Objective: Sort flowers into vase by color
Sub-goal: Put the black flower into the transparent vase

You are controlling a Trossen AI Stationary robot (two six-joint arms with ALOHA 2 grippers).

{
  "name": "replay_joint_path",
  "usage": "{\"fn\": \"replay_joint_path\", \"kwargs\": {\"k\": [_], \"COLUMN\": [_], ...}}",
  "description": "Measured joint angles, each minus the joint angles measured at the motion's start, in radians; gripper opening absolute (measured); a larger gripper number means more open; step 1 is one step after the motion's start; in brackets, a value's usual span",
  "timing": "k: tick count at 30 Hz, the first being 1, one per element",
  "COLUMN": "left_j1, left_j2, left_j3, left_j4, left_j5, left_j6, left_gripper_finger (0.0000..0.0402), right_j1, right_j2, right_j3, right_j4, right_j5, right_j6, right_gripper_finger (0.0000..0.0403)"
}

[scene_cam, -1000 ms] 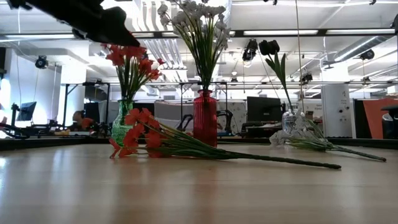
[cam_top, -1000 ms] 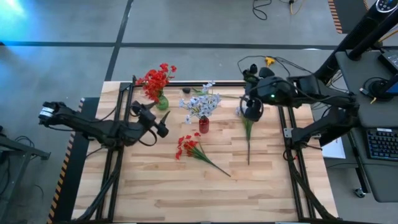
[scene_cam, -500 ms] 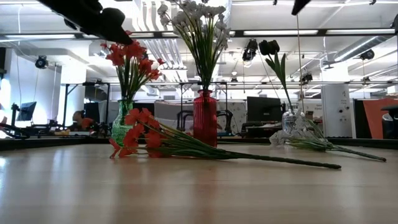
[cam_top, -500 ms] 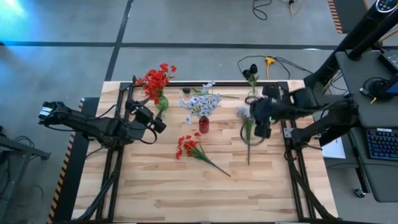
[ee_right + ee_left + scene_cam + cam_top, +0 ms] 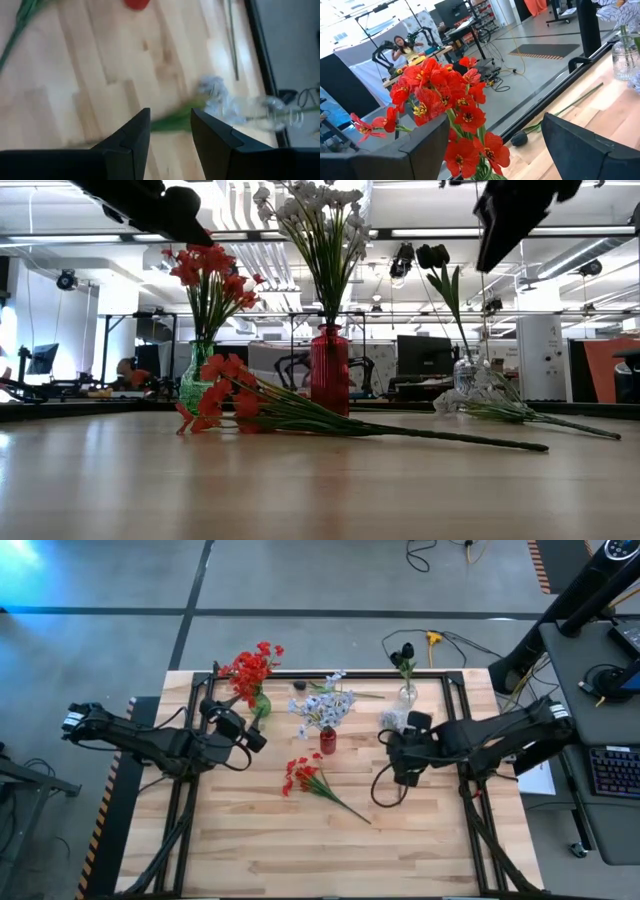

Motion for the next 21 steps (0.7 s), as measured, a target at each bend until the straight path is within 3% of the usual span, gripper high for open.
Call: {"fn": "replay_joint_path", "kwargs": {"k": [4, 14, 21], "left_j1": [0.000, 0.000, 0.000], "left_j2": [0.000, 0.000, -0.001], "left_j3": [0.000, -0.001, -0.001], "left_j4": [0.000, -0.016, -0.018], "left_j5": [-0.004, -0.007, -0.009], "left_j6": [0.000, 0.000, 0.000], "left_gripper_finger": [0.0294, 0.0294, 0.0294], "right_j1": [-0.016, -0.040, -0.177], "right_j2": [0.000, 0.001, 0.014], "right_j3": [-0.094, -0.427, -0.499], "right_j4": [0.151, 0.729, 0.920], "right_j5": [0.105, 0.441, 0.457], "right_j6": [-0.058, -0.228, -0.301], "right_gripper_finger": [0.0125, 0.0081, 0.0044]}}
